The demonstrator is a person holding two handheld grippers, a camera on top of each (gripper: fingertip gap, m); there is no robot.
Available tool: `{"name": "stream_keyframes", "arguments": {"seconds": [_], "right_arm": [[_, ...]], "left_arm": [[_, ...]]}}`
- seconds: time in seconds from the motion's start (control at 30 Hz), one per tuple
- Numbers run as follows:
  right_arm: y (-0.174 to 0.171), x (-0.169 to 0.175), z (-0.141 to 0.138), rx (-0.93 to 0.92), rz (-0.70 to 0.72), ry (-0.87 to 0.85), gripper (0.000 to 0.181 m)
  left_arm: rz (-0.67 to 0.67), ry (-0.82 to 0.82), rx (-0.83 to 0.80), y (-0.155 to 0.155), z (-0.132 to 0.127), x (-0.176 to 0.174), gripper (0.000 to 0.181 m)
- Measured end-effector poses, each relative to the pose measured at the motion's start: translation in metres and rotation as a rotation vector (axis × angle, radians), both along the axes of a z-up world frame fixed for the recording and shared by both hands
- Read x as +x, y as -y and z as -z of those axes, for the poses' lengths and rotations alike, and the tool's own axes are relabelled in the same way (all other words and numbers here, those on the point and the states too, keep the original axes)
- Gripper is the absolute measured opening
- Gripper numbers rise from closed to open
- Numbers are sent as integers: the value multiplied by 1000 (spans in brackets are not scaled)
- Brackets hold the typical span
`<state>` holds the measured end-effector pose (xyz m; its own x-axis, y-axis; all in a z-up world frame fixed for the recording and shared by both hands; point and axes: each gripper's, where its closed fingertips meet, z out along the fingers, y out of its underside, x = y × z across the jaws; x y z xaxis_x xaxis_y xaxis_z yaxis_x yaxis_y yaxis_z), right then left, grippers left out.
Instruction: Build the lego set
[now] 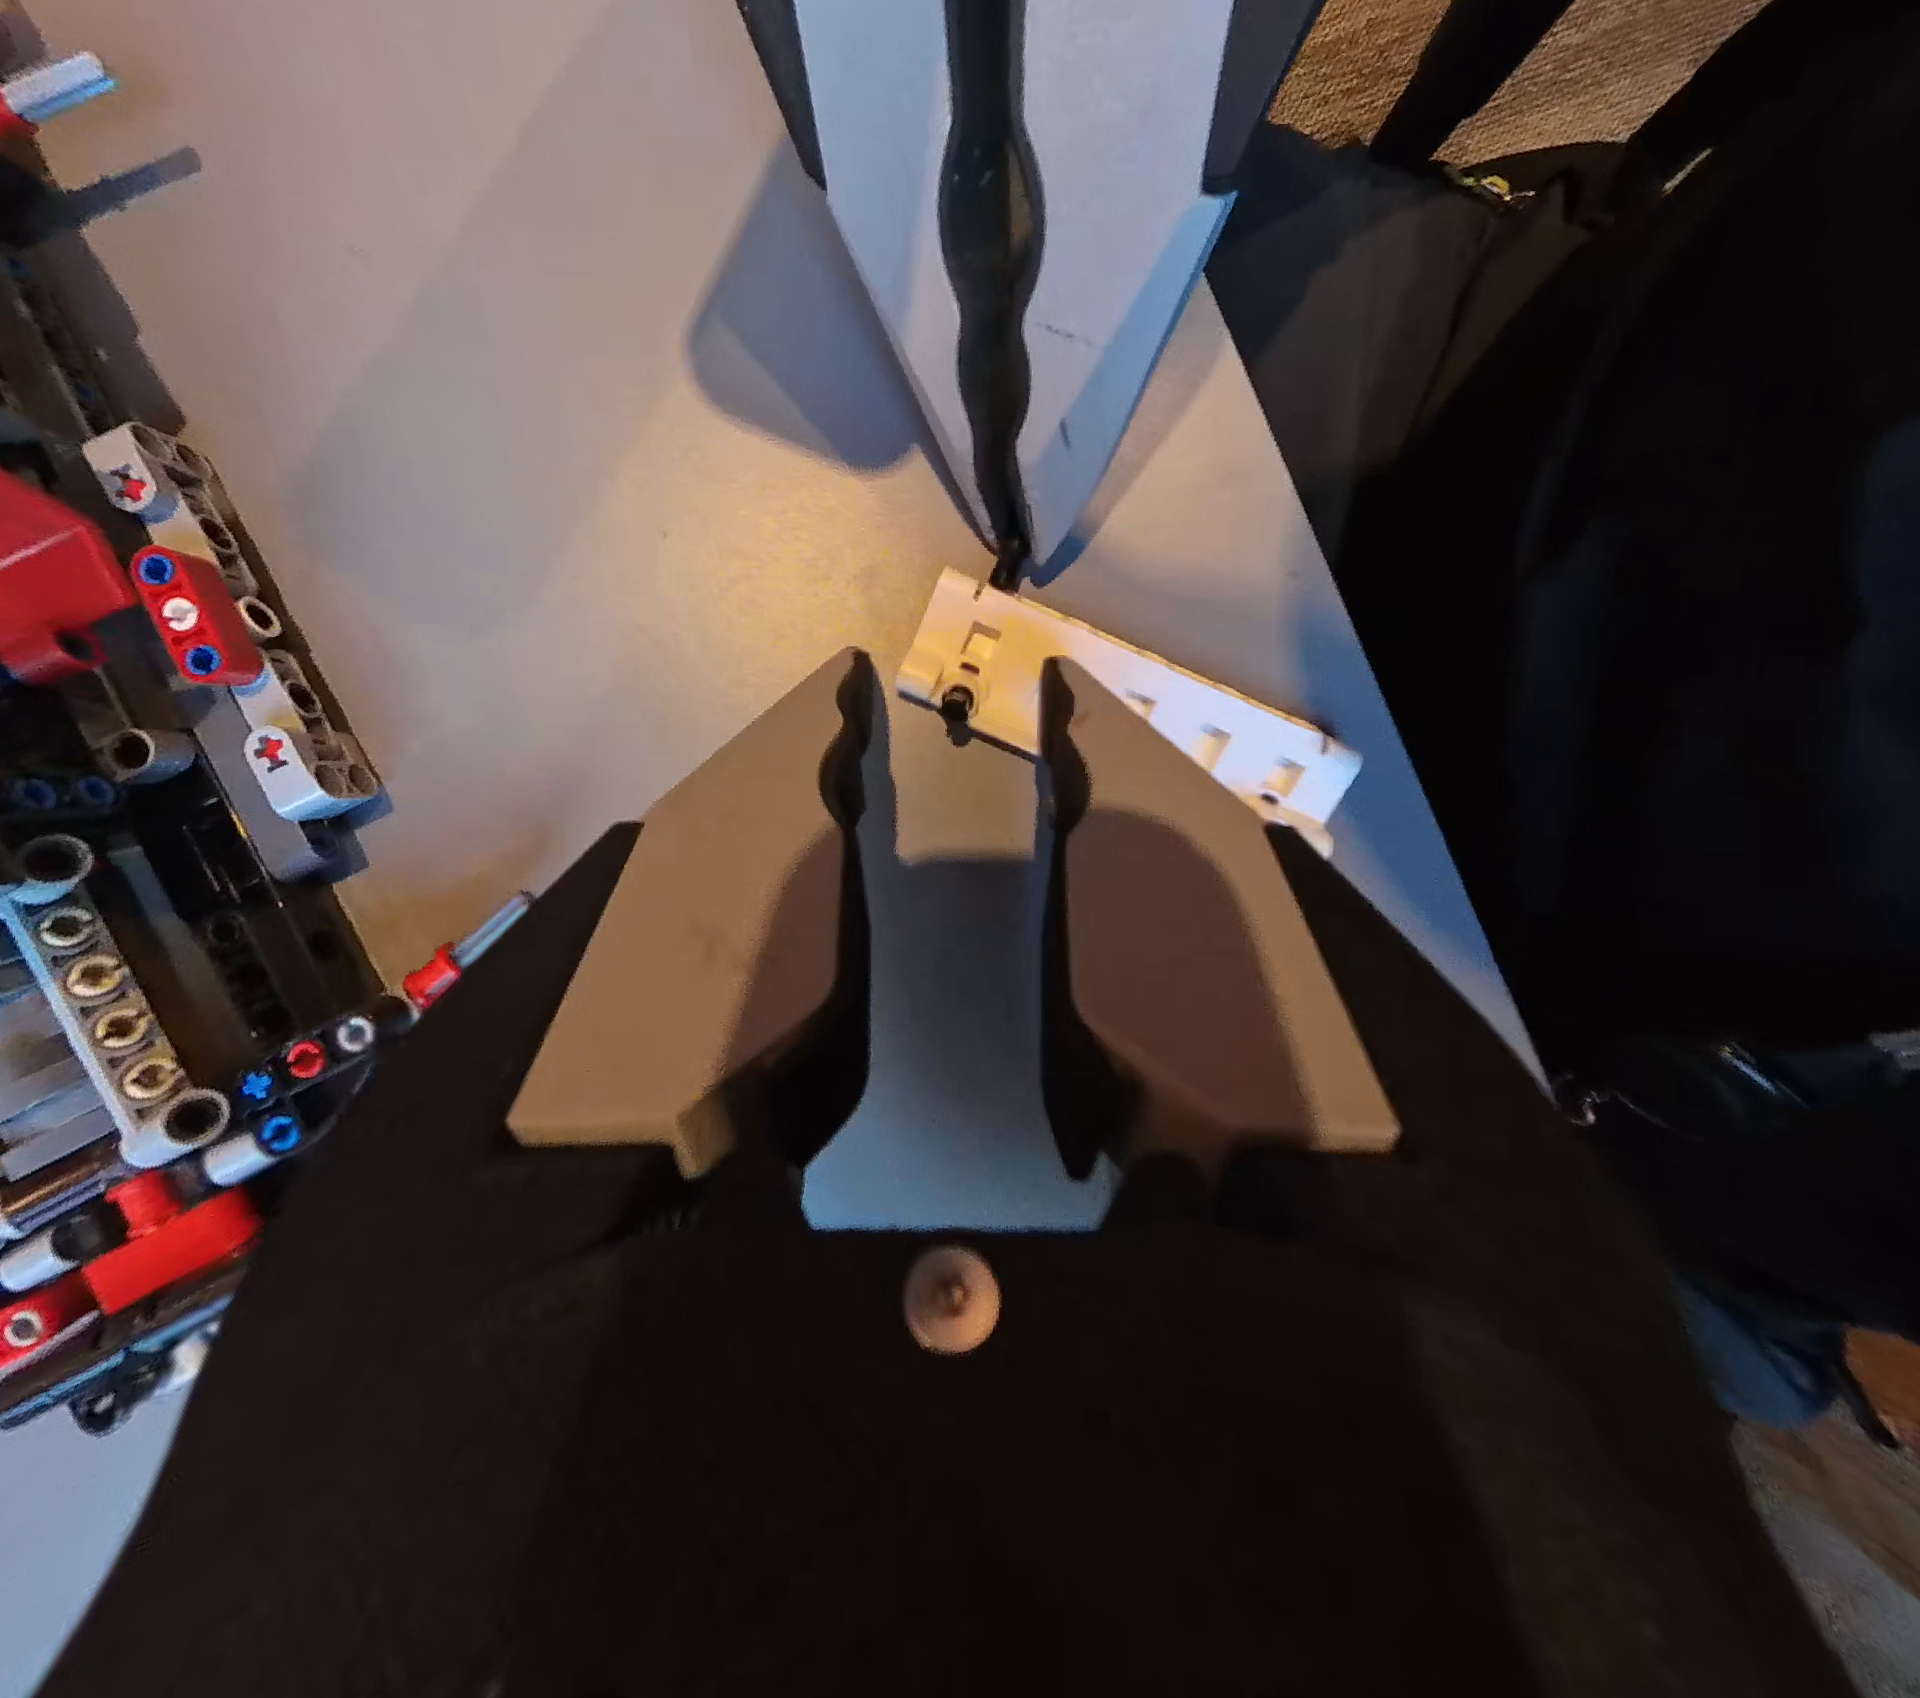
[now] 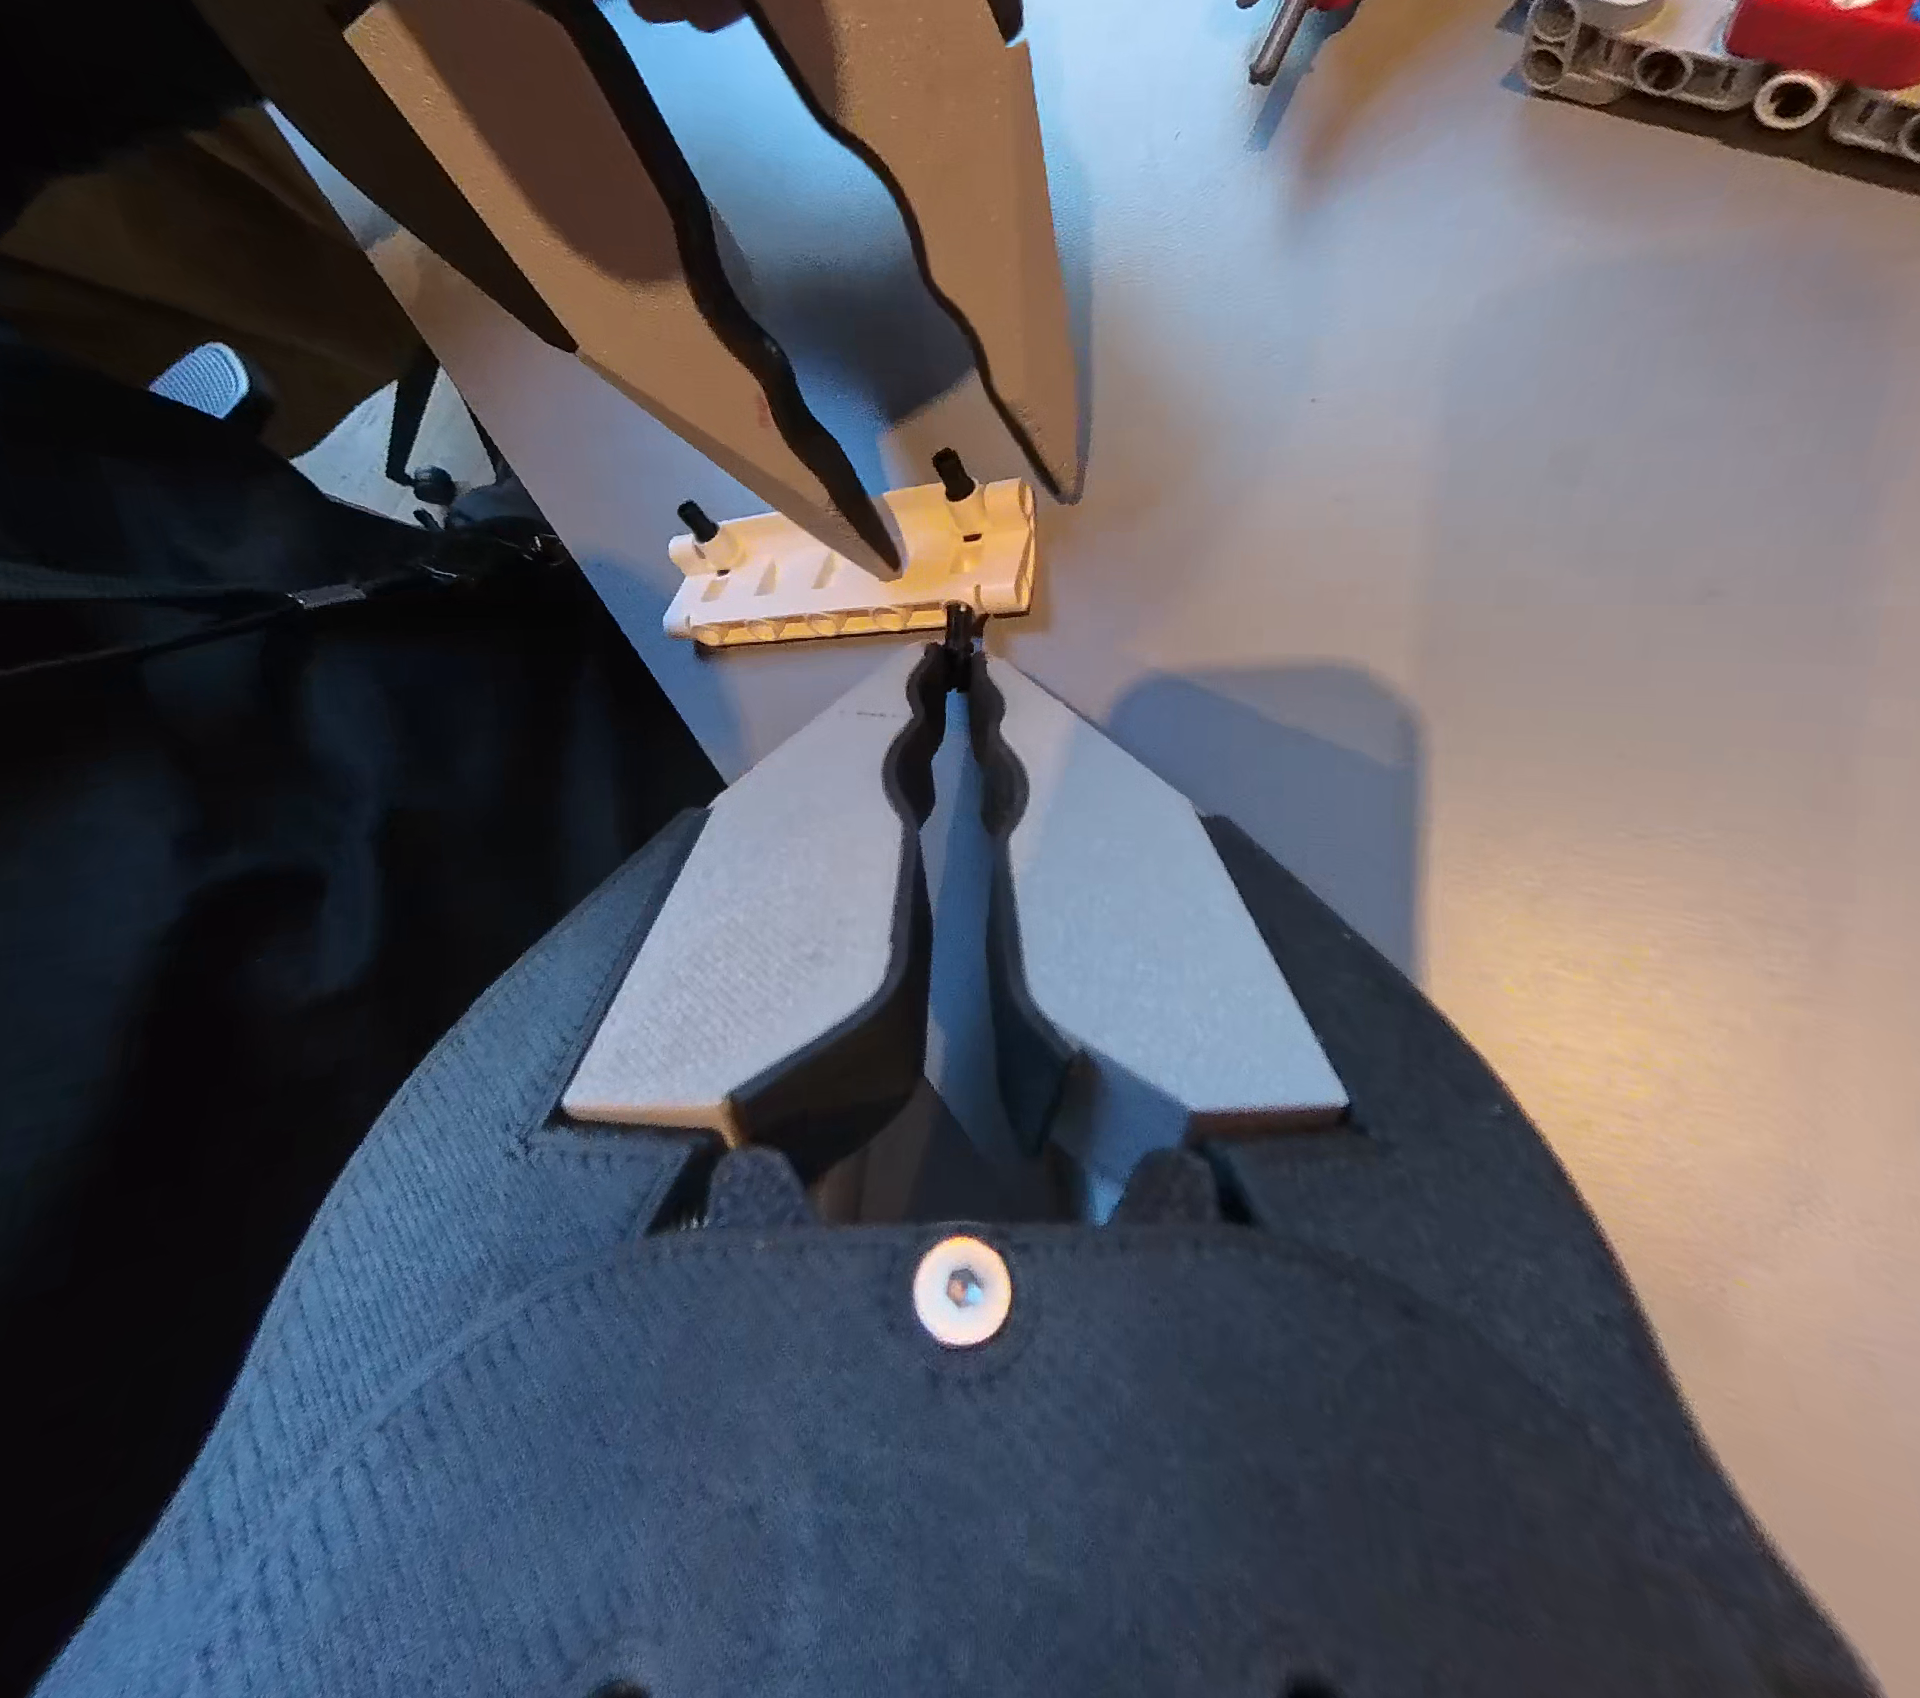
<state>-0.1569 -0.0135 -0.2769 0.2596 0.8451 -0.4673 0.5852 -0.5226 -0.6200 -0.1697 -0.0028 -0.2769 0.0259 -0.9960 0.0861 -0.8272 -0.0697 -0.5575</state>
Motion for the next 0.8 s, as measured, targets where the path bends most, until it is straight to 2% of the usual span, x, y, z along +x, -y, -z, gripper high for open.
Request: {"name": "stream_keyframes", "arguments": {"seconds": [0.23, 0.5, 0.63, 0.73, 0.8], "right_arm": [[-5, 3, 0, 6, -49, 57, 2], [0, 6, 1, -29, -163, 152, 2], [0, 6, 2, -47, -190, 193, 2], [1, 4, 2, -41, -198, 201, 2], [2, 3, 2, -39, -199, 199, 2]], "left_arm": [[87, 8, 41, 4, -3, 11, 22], [52, 54, 2, 3, -2, 12, 10], [21, 75, 10, 3, -2, 11, 11], [-5, 68, 41, 0, -2, 7, 22], [-1, 72, 28, 4, -2, 7, 20]]}}
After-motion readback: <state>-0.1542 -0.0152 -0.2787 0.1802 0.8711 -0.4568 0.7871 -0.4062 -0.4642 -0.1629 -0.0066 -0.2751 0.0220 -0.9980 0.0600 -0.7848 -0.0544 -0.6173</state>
